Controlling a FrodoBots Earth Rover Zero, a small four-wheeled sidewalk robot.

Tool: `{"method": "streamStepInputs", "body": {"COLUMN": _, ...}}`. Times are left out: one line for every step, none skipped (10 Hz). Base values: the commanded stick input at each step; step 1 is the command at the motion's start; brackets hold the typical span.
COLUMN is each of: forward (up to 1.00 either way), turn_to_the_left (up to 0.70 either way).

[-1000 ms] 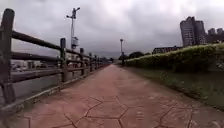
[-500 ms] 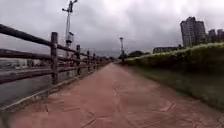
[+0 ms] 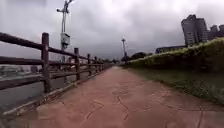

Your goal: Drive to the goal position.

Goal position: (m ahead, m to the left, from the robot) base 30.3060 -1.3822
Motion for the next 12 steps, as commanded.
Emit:
{"method": "streamStepInputs", "body": {"forward": 1.0, "turn_to_the_left": 0.0}}
{"method": "streamStepInputs", "body": {"forward": 1.0, "turn_to_the_left": 0.0}}
{"method": "streamStepInputs", "body": {"forward": 1.0, "turn_to_the_left": 0.0}}
{"method": "streamStepInputs", "body": {"forward": 1.0, "turn_to_the_left": 0.0}}
{"method": "streamStepInputs", "body": {"forward": 1.0, "turn_to_the_left": 0.0}}
{"method": "streamStepInputs", "body": {"forward": 1.0, "turn_to_the_left": 0.0}}
{"method": "streamStepInputs", "body": {"forward": 1.0, "turn_to_the_left": 0.0}}
{"method": "streamStepInputs", "body": {"forward": 1.0, "turn_to_the_left": 0.0}}
{"method": "streamStepInputs", "body": {"forward": 1.0, "turn_to_the_left": 0.0}}
{"method": "streamStepInputs", "body": {"forward": 1.0, "turn_to_the_left": 0.0}}
{"method": "streamStepInputs", "body": {"forward": 1.0, "turn_to_the_left": 0.0}}
{"method": "streamStepInputs", "body": {"forward": 1.0, "turn_to_the_left": 0.0}}
